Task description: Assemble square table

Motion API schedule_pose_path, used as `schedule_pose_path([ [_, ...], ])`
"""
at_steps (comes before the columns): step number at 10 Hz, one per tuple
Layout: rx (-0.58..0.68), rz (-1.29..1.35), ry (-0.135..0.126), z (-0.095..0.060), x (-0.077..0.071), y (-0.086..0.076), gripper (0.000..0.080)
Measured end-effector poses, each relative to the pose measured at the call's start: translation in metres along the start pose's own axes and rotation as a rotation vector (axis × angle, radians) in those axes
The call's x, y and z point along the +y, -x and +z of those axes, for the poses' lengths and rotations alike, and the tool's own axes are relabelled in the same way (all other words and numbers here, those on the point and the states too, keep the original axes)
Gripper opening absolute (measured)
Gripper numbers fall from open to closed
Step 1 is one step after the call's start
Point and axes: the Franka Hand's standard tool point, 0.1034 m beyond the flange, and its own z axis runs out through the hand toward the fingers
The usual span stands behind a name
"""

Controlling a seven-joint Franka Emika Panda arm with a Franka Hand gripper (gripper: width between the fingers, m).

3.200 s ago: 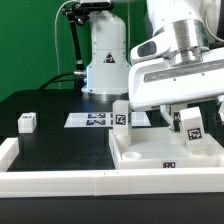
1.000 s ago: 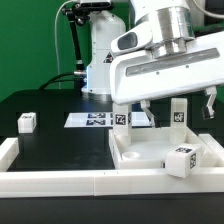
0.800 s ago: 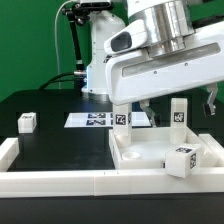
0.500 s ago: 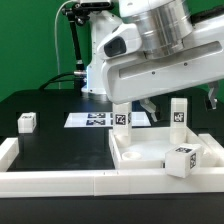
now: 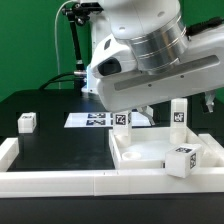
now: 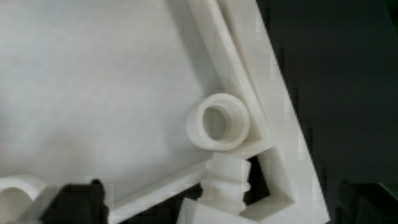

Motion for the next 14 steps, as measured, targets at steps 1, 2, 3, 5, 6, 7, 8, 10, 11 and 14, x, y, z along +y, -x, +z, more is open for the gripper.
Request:
schedule_pose_path([
  [1,-0.062,0.073,0.034,0.002,0.005,0.002,0.0649],
  [2,-0.092,0.105,0.062,0.002,0.004,-0.005,0.0649],
  [3,-0.127,0.124,0.071,0.003,0.005,-0.011,0.0649],
  [5,-0.106,0.132,0.059,0.002,0.009,-0.023,0.0649],
  [6,-0.106,0.131,0.059,0.002,0.008,-0.023,0.0649],
  [7,-0.106,0.131,0.059,0.002,0.008,-0.023,0.0649],
  [8,-0.106,0.131,0.059,0.002,0.008,-0.023,0.0649],
  [10,-0.110,0.136,0.062,0.003,0.009,-0.023,0.0649],
  [11,-0.134,0.170,0.071,0.006,0.011,-0.023,0.0649],
  [14,-0.126,0.198,0.064,0.005,0.005,-0.053,0.0649],
])
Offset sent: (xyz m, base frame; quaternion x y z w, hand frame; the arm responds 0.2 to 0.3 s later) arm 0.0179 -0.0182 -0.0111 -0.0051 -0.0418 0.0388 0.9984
